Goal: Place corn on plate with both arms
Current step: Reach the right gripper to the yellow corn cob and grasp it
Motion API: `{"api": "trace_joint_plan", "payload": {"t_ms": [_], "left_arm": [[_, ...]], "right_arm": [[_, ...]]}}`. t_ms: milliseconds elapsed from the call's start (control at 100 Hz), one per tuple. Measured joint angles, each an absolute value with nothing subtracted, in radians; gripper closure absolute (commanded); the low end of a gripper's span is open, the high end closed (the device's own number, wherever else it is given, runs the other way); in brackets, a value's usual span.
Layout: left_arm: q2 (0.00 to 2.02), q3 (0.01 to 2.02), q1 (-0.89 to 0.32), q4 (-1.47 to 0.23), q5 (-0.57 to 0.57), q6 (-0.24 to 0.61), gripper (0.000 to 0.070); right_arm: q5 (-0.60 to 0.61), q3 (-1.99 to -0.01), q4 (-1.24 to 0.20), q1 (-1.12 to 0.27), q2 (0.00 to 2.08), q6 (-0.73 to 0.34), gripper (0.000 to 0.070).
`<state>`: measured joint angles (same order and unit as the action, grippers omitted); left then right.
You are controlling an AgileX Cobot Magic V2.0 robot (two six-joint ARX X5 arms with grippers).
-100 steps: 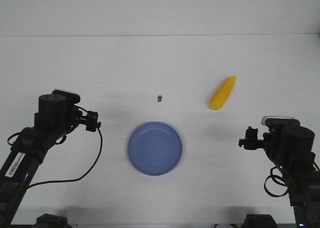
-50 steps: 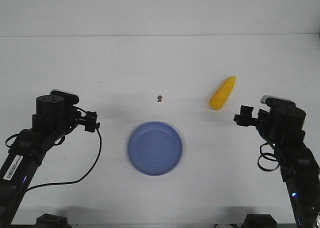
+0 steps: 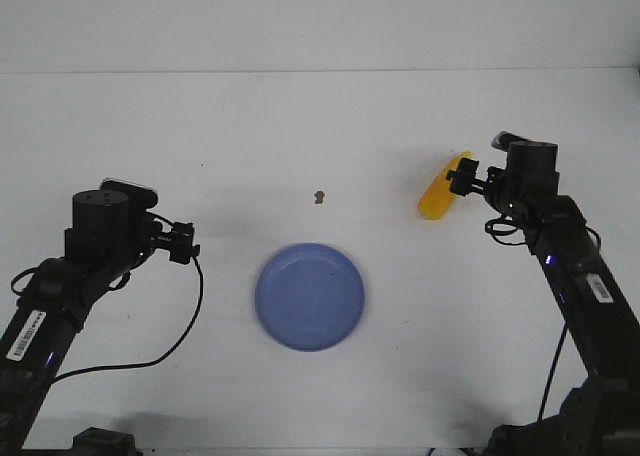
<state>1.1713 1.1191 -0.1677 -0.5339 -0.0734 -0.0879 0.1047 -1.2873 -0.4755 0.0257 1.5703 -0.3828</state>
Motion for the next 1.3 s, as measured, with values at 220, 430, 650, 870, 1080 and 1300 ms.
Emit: {"api": "trace_joint_plan", "payload": {"t_ms": [220,430,650,870,1080,1300], "left_arm": [[1.171,1.119,-0.168,-0.534,-0.073,-0.088,0.0237],[1.171,1.119,-0.168,-0.534,-0.073,-0.088,0.0237],[1.171,1.119,-0.168,-0.533,-0.073,-0.088,0.0237],[1.171,1.119,-0.168,-0.533,-0.073,-0.088,0.0237],[1.171,1.119,-0.168,-0.533,-0.073,-0.088,0.0237],[1.171,1.119,-0.168,-0.533,-0.073,-0.088,0.0237]], "right_arm": [[0.101,-1.365,-0.476,0.006,1.702,-0.384,0.0213],[0.101,-1.372,-0.459,-0.009,1.779,-0.385,0.0213],[0.105,-1.372,-0.43,-0.021,1.829,-0.395,0.0212],[0.109,-1.372,-0.417,-0.044,1.861,-0.397,0.0215],[0.104,-1.372,-0.418,-0.052,1.867,-0.398,0.0271],[0.104,-1.376,-0.436,-0.051,1.876,-0.398,0.0572]]}}
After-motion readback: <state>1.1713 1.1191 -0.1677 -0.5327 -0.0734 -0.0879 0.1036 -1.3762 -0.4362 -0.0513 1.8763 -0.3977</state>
